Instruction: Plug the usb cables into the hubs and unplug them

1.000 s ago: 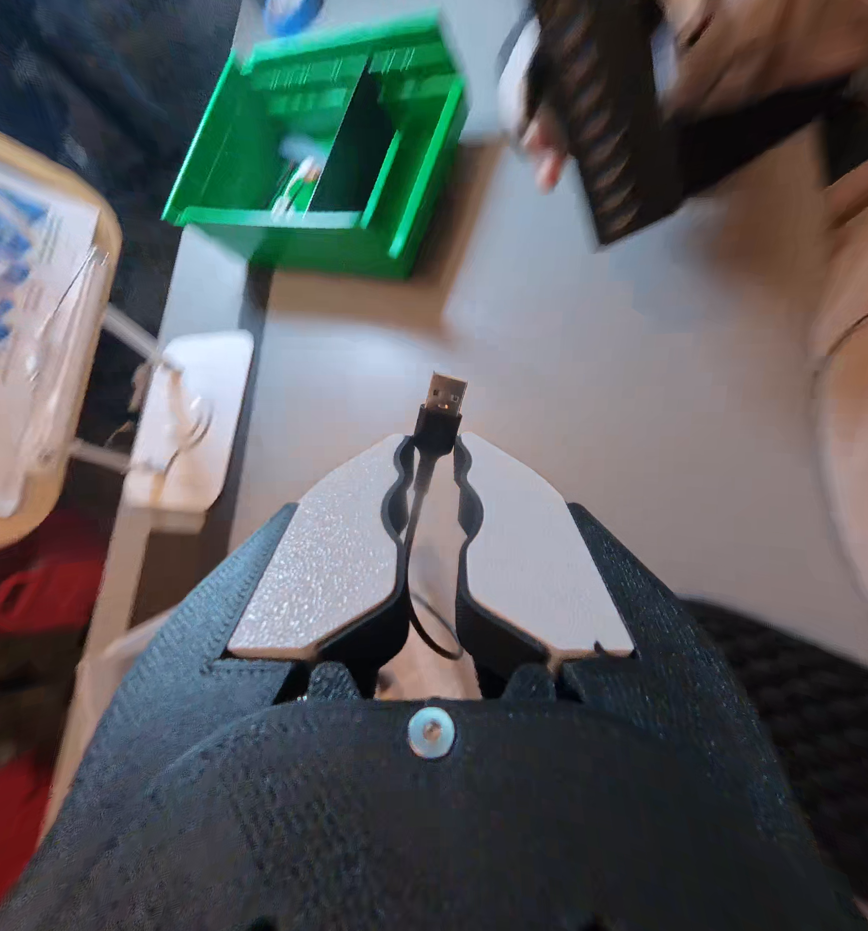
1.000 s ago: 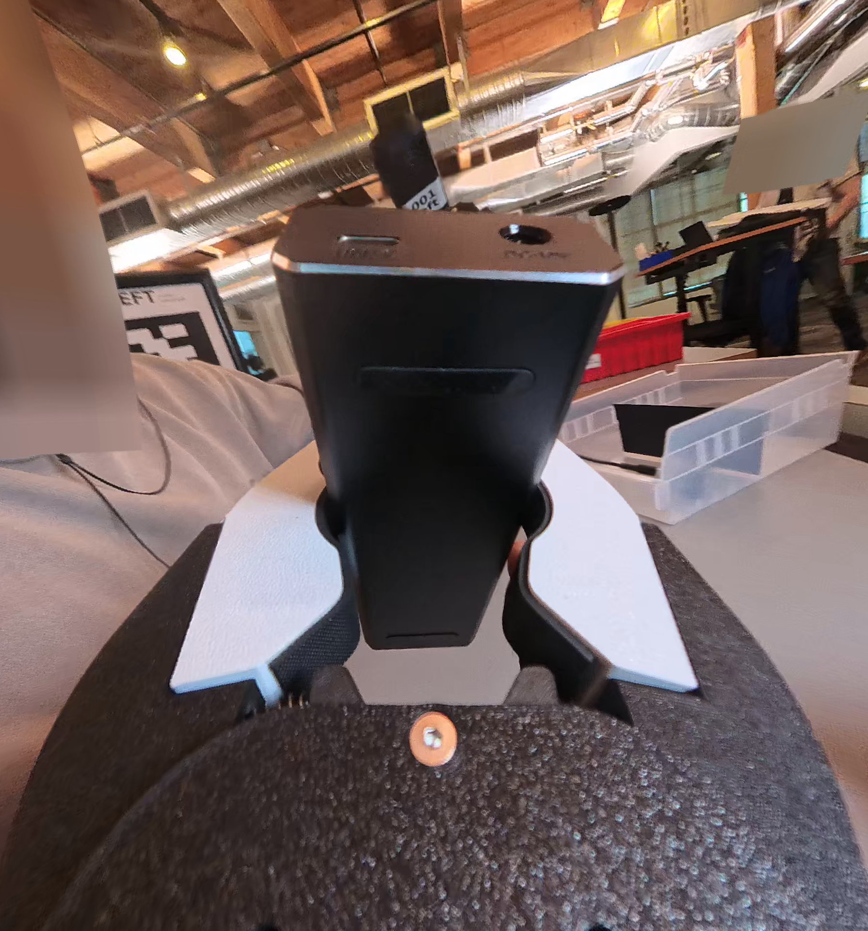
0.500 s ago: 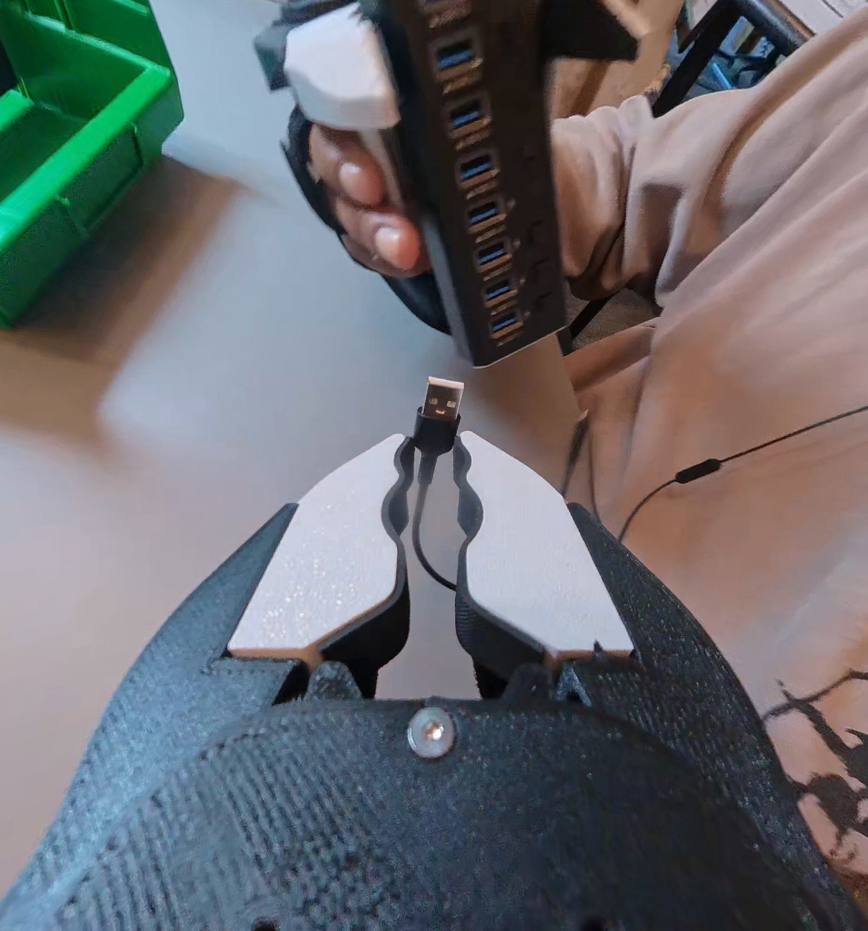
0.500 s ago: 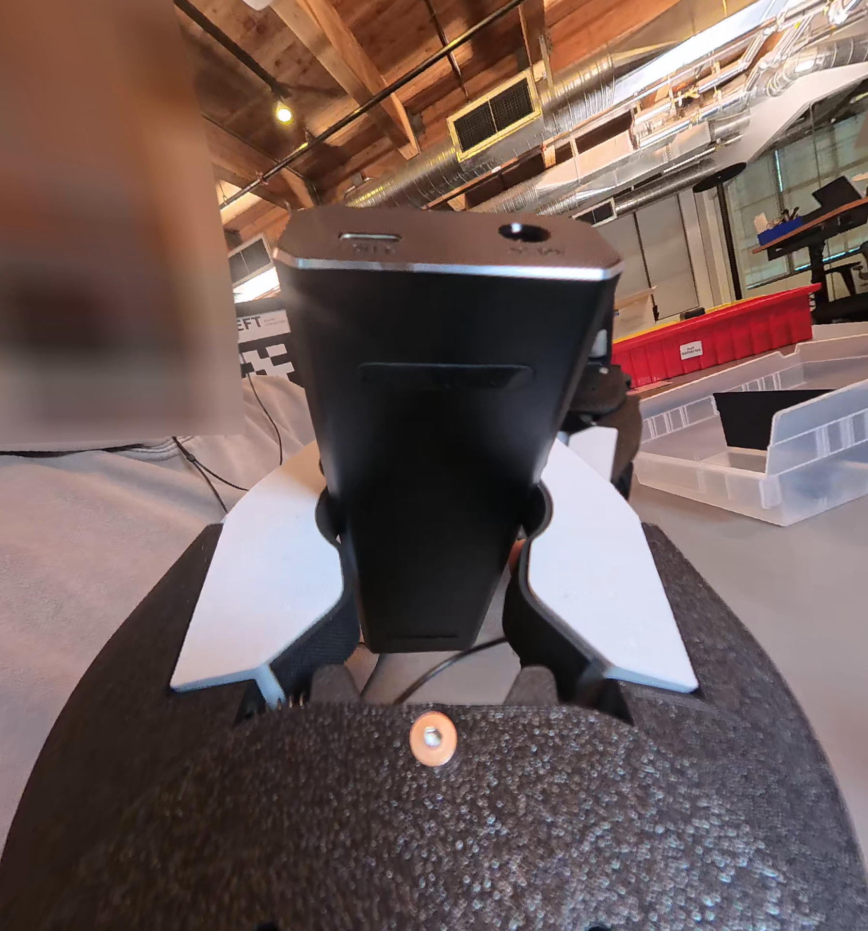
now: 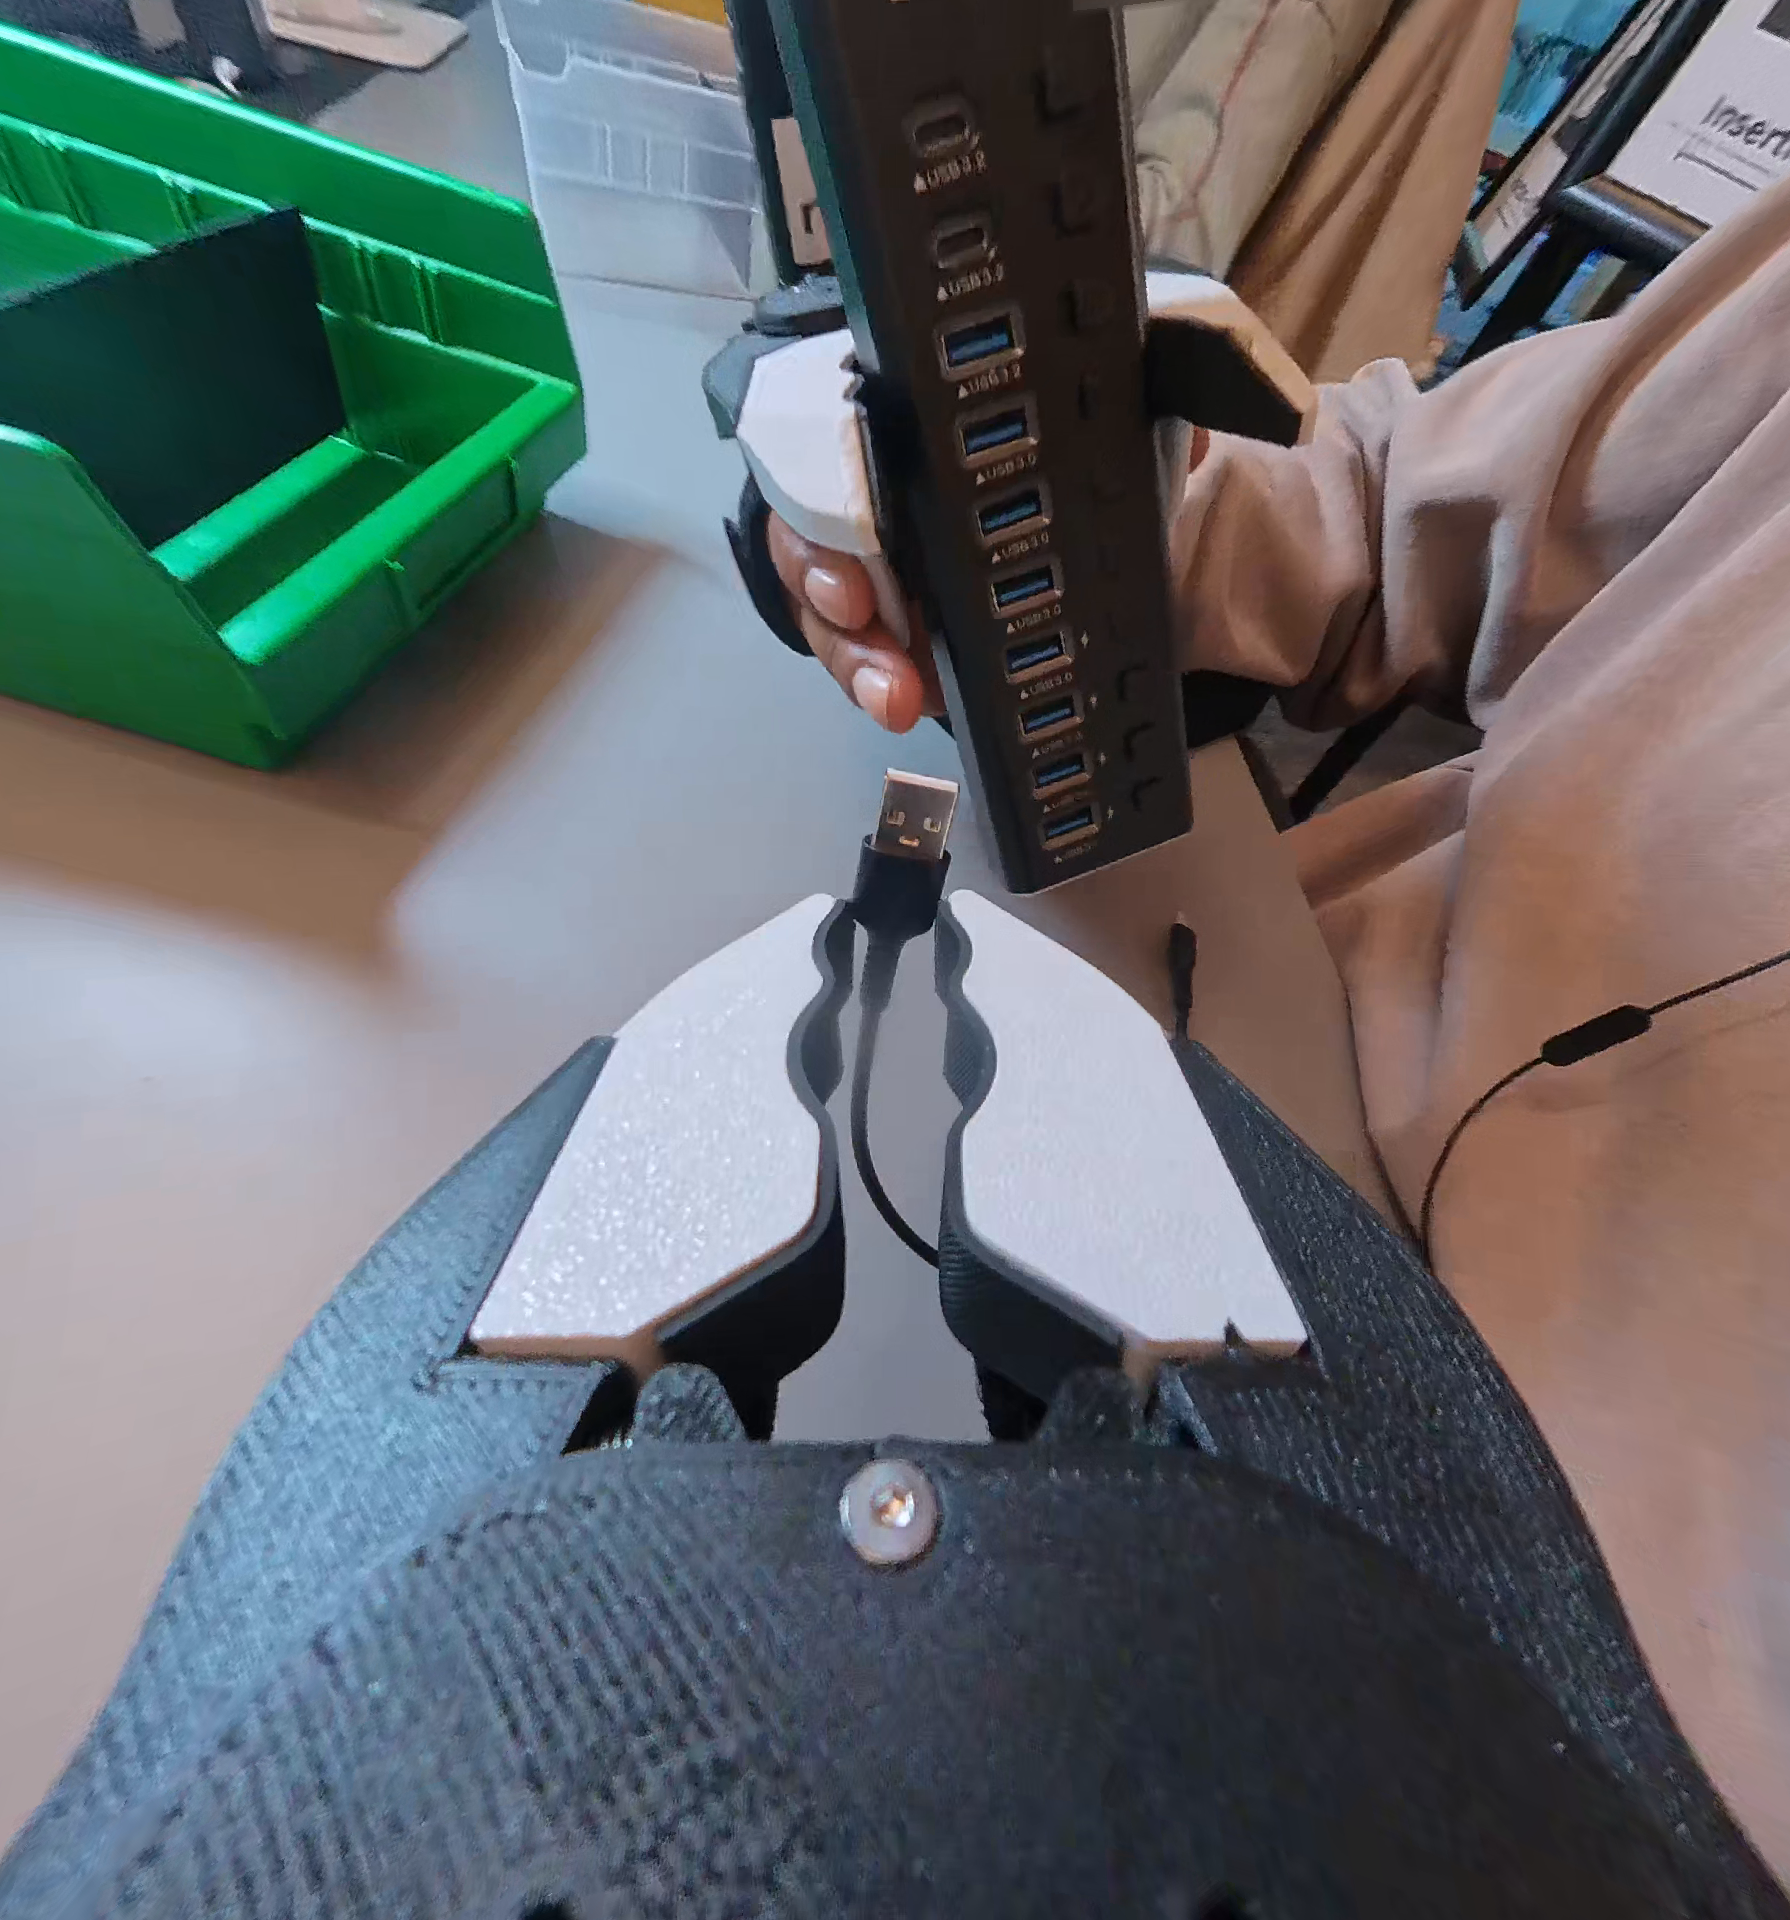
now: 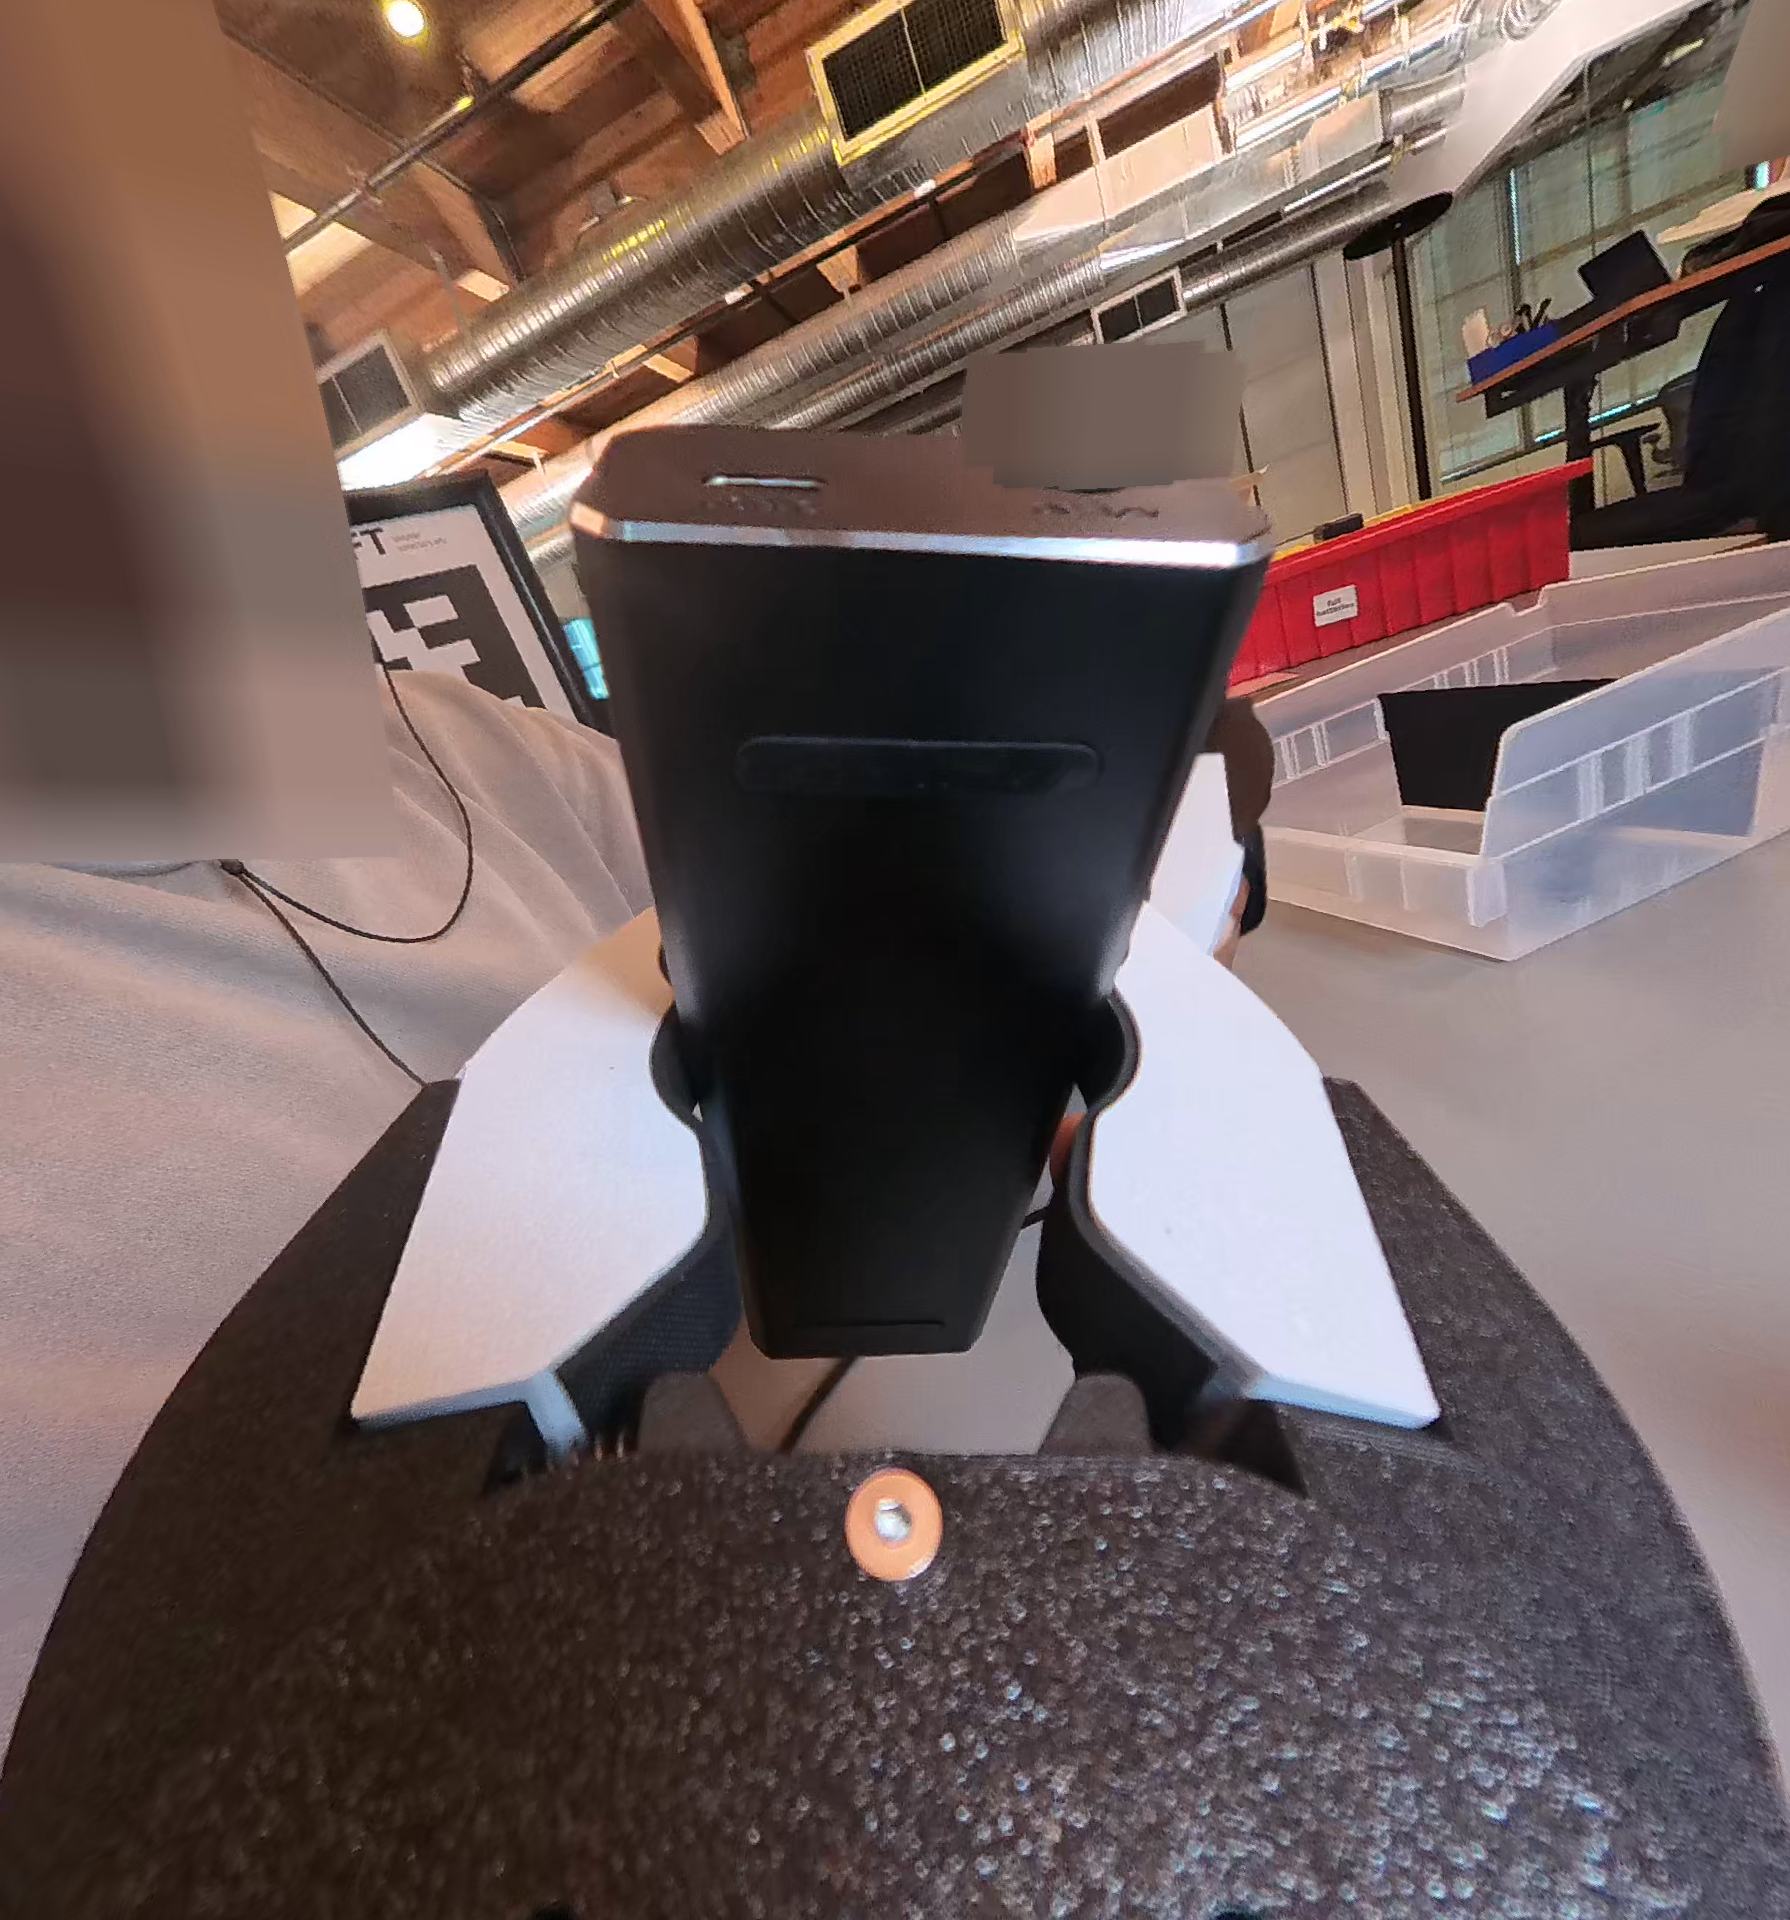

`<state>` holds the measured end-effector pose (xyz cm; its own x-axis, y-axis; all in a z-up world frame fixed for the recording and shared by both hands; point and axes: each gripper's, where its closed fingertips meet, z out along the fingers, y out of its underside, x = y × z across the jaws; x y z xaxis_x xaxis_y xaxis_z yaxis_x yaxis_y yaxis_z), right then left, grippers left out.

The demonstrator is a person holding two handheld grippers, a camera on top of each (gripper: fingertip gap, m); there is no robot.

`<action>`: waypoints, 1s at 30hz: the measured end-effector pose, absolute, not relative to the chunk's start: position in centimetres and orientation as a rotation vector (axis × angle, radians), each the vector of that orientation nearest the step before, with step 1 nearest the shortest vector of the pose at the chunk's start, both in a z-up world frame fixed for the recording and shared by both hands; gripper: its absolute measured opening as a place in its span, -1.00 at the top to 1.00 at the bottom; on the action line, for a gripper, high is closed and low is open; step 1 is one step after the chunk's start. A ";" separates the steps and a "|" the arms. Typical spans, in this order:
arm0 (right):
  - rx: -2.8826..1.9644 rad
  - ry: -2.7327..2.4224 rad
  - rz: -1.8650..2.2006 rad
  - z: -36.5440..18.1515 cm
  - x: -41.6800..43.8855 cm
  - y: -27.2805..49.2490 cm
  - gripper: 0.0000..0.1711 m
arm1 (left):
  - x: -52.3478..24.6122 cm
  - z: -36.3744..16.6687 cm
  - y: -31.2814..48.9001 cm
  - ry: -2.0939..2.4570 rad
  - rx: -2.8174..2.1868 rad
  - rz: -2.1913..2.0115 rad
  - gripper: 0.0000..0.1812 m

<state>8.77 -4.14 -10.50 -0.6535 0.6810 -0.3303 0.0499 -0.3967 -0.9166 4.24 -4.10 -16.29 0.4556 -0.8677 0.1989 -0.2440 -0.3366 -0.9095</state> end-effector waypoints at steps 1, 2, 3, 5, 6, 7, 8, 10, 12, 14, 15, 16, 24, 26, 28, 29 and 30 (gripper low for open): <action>-1.000 -1.404 2.094 -10.4 8.8 -4.0 0.17 | 3.7 -15.7 -3.6 0.926 -1.812 -0.840 0.83; -0.998 -1.392 2.089 -10.2 8.8 -3.8 0.17 | 2.9 -14.6 -2.7 0.892 -1.788 -0.765 0.83; -0.995 -1.376 2.084 -9.9 8.9 -3.5 0.17 | 1.6 -13.0 -1.7 0.835 -1.760 -0.676 0.83; -0.990 -1.337 2.076 -9.4 9.0 -2.8 0.17 | -1.7 -8.9 0.0 0.688 -1.682 -0.463 0.83; -0.990 -1.318 2.071 -9.1 9.1 -2.5 0.17 | -3.3 -7.1 0.4 0.639 -1.638 -0.325 0.83; -0.990 -1.304 2.067 -8.9 9.2 -2.3 0.17 | -4.8 -5.8 0.5 0.609 -1.604 -0.171 0.83; -0.991 -1.295 2.063 -8.8 9.3 -2.1 0.17 | -5.9 -5.3 0.4 0.592 -1.587 -0.036 0.83; -0.994 -1.282 2.051 -8.7 9.4 -1.9 0.17 | -6.0 -6.9 -0.2 0.613 -1.649 0.060 0.83; -0.999 -1.281 2.048 -8.8 9.3 -1.9 0.17 | -4.3 -10.6 -1.1 0.669 -1.756 -0.018 0.78; -1.004 -1.285 2.044 -8.9 9.2 -1.9 0.17 | -1.8 -14.9 -2.7 0.766 -1.889 -0.198 0.69; -1.006 -1.290 2.042 -9.0 9.2 -2.0 0.17 | -0.3 -16.6 -3.8 0.813 -1.943 -0.330 0.65; -1.007 -1.294 2.039 -9.0 9.1 -2.0 0.17 | 1.3 -17.9 -5.3 0.876 -1.990 -0.483 0.60; -0.986 -1.247 2.031 -7.9 9.9 -0.9 0.17 | 2.3 -20.6 -5.6 1.126 -2.067 -0.537 0.61; -0.987 -1.226 2.021 -7.7 10.1 -0.4 0.17 | 3.0 -21.8 -4.9 1.185 -2.090 -0.557 0.62; -0.990 -1.213 2.012 -7.6 10.3 0.0 0.17 | 4.5 -23.4 -4.7 1.271 -2.109 -0.575 0.62; -0.990 -1.207 2.009 -7.6 10.4 0.2 0.17 | 5.3 -24.2 -4.5 1.315 -2.115 -0.560 0.63; -0.988 -1.202 2.008 -7.6 10.5 0.3 0.17 | 6.0 -25.0 -4.3 1.357 -2.121 -0.544 0.63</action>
